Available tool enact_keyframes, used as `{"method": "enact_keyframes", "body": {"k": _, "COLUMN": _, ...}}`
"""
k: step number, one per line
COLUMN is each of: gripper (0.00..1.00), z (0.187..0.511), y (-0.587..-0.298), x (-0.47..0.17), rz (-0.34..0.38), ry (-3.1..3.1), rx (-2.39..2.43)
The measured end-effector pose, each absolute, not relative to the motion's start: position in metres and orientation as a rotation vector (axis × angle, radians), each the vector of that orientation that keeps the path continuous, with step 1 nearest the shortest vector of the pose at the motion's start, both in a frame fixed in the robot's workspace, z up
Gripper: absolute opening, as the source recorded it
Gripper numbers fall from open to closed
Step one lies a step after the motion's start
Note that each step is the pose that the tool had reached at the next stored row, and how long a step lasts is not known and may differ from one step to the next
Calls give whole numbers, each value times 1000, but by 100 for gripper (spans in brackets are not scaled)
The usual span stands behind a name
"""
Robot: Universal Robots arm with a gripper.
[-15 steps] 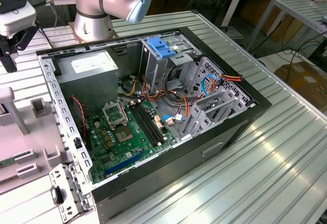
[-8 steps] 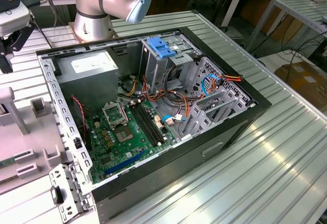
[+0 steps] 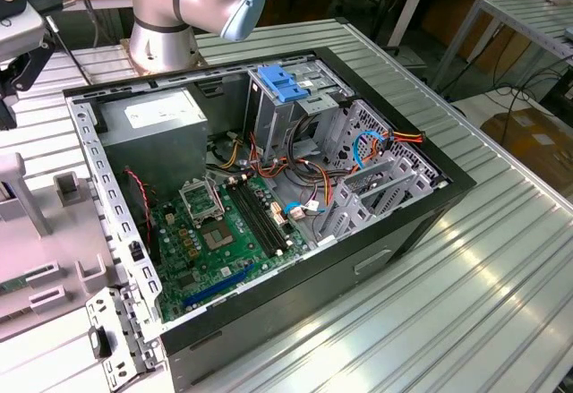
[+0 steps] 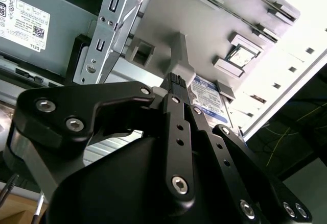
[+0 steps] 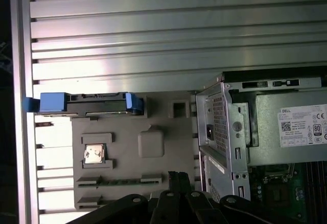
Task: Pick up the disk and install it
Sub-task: 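Reach for the disk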
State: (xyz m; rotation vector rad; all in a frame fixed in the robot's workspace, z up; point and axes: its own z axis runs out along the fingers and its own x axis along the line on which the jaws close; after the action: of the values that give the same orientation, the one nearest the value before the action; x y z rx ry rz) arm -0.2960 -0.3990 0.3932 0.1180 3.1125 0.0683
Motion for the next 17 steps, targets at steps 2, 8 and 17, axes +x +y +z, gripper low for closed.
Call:
{"method": "enact_keyframes", "body": {"k": 2, "gripper": 11, "z": 393, "y": -399, "x": -297, "rz": 68, "ry": 3113, "rx": 118}}
{"method": "enact_keyframes", "body": {"k": 8, "gripper": 11, "z": 393, "y": -399, "x": -302, "rz": 68, "ry": 3112, "rx": 118}}
{"method": "enact_keyframes", "body": {"k": 17, "gripper": 11, "z": 393, "y": -399, "x": -315, "rz": 68, "ry": 3112, "rx": 118}}
